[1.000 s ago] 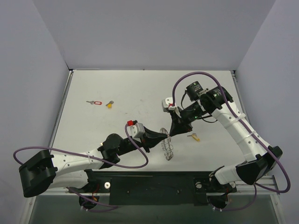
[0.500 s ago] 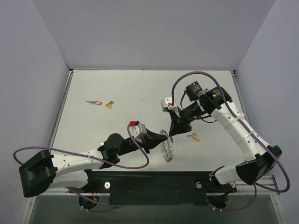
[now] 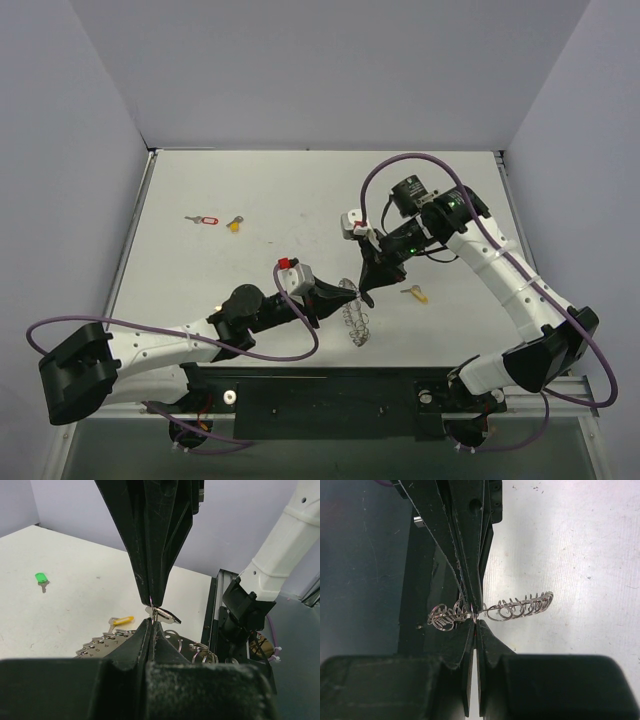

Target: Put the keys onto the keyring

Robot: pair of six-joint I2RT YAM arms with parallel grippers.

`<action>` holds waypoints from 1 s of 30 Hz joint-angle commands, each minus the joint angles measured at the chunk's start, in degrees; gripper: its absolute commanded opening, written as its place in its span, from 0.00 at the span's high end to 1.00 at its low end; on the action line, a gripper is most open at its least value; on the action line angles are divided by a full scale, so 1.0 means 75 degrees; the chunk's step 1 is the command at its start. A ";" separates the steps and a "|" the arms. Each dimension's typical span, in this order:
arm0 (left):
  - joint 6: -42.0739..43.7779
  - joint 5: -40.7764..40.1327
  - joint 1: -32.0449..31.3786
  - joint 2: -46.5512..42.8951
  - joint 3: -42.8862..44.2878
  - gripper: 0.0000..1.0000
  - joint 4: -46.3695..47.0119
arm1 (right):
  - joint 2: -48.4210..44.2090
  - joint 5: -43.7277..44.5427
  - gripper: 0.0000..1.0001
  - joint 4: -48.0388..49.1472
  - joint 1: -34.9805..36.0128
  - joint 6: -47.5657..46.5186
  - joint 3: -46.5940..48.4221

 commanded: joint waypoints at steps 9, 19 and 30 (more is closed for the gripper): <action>-0.0482 -0.0026 0.0339 -0.0424 0.0213 1.00 0.0269 | 0.0117 0.0480 1.00 -0.0608 0.0305 -0.0830 -0.0026; -0.0775 0.0021 0.0479 -0.0354 0.0353 1.00 -0.0106 | 0.0129 0.0679 1.00 -0.0855 0.0505 -0.1241 0.0045; -0.1044 -0.0049 0.0585 -0.0401 0.0295 1.00 0.0139 | 0.0118 0.0796 1.00 -0.0808 0.0540 -0.1253 -0.0060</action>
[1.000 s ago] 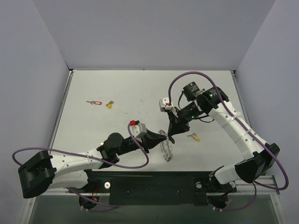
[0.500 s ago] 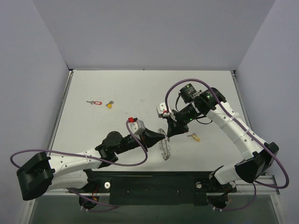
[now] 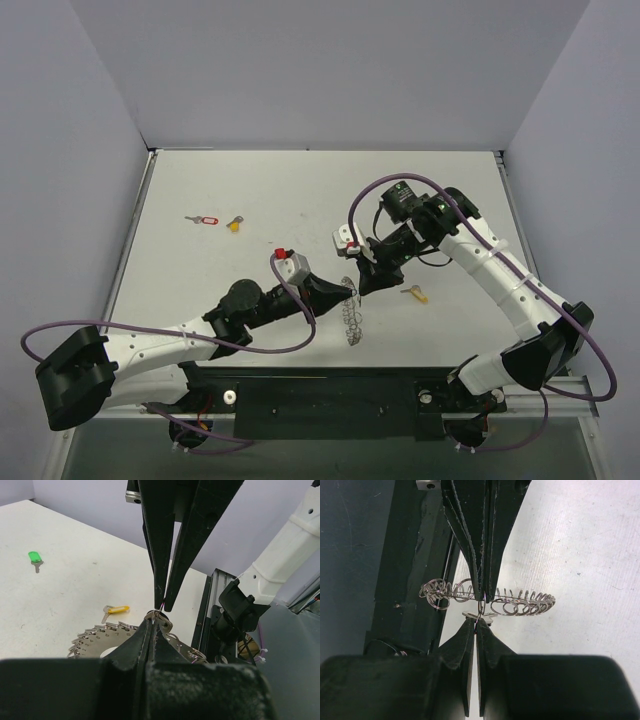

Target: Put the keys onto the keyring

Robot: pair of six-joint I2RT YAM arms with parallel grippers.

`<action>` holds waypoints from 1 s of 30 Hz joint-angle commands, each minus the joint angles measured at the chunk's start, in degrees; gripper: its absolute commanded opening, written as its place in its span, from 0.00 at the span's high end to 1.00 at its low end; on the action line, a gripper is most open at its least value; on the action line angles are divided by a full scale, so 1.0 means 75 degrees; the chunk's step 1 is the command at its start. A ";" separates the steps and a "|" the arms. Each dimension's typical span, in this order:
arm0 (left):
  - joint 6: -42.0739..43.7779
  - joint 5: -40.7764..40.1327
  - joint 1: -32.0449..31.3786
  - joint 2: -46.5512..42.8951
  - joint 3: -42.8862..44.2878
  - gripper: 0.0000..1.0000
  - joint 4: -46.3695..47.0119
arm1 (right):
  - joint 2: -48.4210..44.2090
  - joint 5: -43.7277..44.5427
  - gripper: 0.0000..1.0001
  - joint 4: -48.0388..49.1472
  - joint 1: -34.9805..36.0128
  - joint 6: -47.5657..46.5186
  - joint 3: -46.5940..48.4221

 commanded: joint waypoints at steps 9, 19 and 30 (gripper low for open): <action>-0.0764 -0.0496 0.0244 -0.0243 -0.0004 1.00 0.1414 | -0.0043 -0.0063 1.00 -0.0549 0.0121 -0.0122 -0.0096; -0.1245 -0.0485 0.0537 -0.0396 -0.0344 1.00 0.1976 | -0.0066 -0.0403 1.00 -0.0396 -0.0172 0.0112 -0.0166; -0.2136 -0.0578 0.0619 0.0236 -0.0414 1.00 0.3312 | 0.0086 -0.0708 1.00 -0.0255 -0.0172 0.0218 -0.0166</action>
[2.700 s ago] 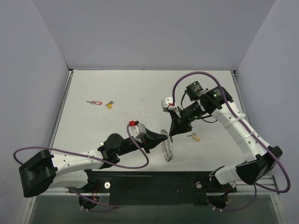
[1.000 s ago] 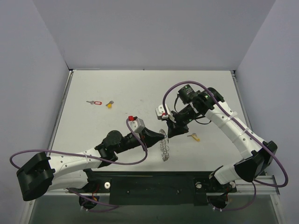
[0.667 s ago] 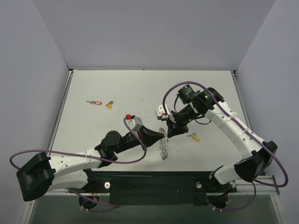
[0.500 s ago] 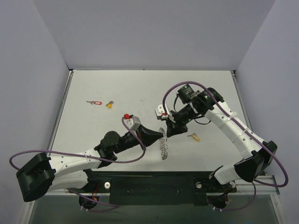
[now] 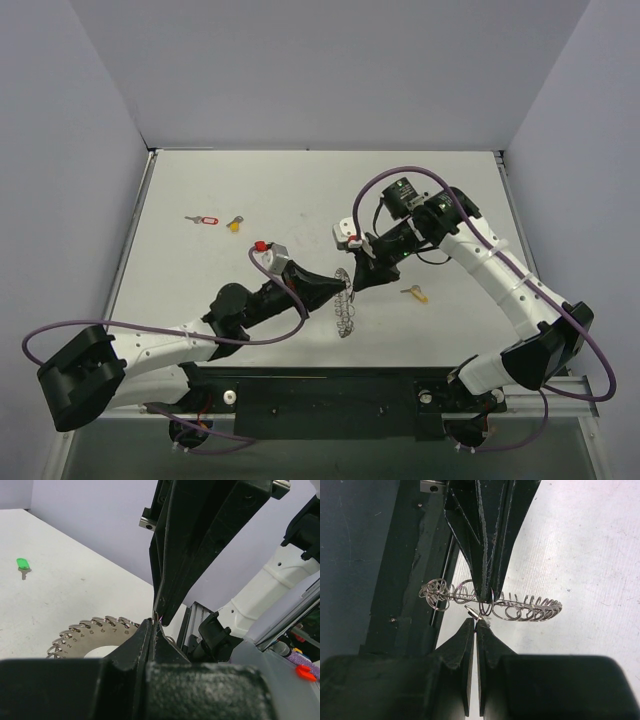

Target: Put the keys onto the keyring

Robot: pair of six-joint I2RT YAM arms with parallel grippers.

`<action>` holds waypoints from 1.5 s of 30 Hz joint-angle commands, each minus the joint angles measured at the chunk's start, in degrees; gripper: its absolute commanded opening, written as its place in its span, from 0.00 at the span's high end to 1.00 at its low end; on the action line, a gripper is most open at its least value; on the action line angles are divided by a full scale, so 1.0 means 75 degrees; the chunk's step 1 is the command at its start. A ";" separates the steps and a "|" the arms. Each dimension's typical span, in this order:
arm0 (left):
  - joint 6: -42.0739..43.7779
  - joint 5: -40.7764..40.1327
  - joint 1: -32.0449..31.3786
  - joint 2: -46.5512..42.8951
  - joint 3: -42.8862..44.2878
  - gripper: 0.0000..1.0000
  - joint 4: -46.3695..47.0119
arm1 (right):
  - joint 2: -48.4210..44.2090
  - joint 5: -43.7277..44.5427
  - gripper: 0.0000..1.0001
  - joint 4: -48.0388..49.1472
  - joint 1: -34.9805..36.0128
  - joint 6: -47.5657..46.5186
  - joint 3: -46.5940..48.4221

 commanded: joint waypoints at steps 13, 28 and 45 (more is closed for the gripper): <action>-0.0429 -0.0566 0.0088 0.0671 0.0183 1.00 0.2422 | -0.0493 -0.0230 0.84 -0.0241 -0.0120 0.0479 -0.0638; 0.0684 0.1826 0.0299 0.0541 0.0605 1.00 0.1192 | -0.1197 -0.2021 0.59 0.0189 -0.1409 0.0991 -0.0930; 0.0638 0.1241 0.0018 0.1128 0.0746 1.00 0.2046 | -0.1162 -0.1613 0.70 0.2348 -0.1093 0.3561 -0.1587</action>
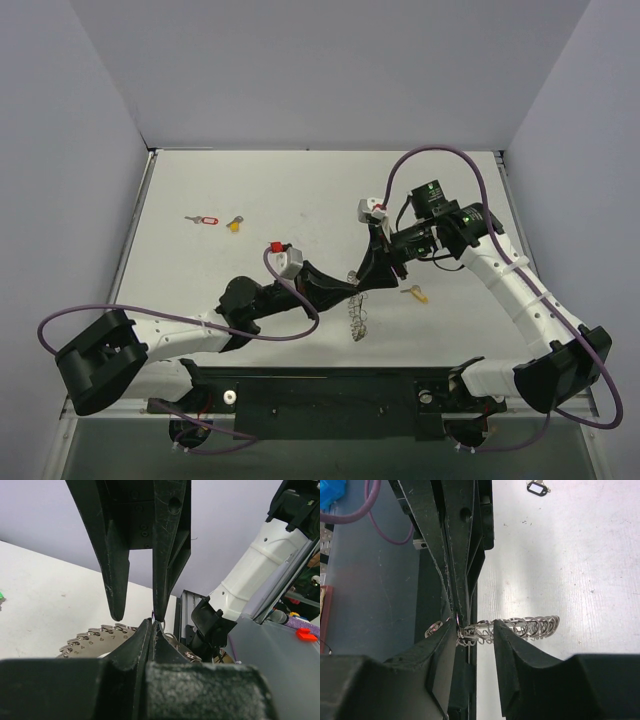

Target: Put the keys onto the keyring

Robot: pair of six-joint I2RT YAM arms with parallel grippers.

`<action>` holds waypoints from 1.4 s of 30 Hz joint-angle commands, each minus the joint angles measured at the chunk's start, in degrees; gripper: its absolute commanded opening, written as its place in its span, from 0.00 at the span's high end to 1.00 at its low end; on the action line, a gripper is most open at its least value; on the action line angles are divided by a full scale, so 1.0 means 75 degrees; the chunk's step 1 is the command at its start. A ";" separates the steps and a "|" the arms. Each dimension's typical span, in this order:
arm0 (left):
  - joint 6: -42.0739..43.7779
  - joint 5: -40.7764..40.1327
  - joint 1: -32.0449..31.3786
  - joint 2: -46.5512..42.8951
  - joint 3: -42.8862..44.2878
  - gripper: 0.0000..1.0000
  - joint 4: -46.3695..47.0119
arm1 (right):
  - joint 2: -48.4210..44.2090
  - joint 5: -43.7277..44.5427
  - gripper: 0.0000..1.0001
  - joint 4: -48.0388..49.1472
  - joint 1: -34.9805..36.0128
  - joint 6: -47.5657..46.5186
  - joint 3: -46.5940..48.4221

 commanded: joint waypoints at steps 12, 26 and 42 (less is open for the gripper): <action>0.0032 -0.0805 -0.0052 -0.0296 -0.0071 1.00 0.1021 | -0.0219 -0.0612 0.72 0.0359 -0.0033 0.0577 -0.0157; 0.0009 -0.0887 -0.0052 -0.0331 -0.0107 1.00 0.1056 | -0.0136 -0.0871 0.80 0.0312 -0.0009 0.0425 -0.0181; -0.0026 -0.0934 -0.0063 -0.0378 -0.0177 1.00 0.1127 | -0.0160 -0.0813 0.78 0.0077 0.0003 0.0109 -0.0169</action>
